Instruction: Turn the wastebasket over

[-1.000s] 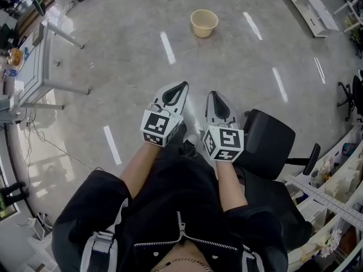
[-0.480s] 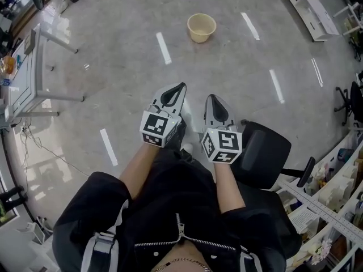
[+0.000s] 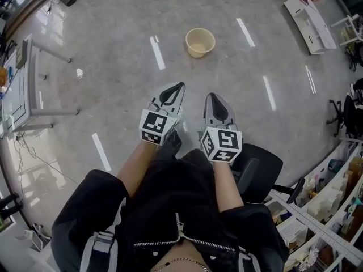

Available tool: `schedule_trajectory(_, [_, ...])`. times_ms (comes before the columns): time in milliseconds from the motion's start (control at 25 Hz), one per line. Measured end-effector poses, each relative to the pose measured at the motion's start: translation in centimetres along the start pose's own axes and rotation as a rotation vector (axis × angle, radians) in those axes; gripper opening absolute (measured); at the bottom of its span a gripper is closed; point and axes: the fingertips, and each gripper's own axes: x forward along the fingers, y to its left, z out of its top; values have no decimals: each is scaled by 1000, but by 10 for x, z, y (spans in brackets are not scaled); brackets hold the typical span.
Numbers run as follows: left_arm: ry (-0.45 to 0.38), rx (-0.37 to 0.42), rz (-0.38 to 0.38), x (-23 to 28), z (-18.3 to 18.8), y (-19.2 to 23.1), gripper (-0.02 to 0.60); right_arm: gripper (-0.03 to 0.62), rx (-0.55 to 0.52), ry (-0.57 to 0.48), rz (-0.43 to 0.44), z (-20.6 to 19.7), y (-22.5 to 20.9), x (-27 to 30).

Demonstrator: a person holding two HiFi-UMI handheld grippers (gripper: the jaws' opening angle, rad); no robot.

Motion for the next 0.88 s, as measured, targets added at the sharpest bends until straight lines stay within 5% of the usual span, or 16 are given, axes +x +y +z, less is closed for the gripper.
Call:
schedule_trajectory(520, [19,-26,-12,86,5,67,6,9,-5,24,-46,21,-44,89])
schedule_trajectory(880, [33,7,-12,196,13,102,6,9,24,53,-32,40,-128,185])
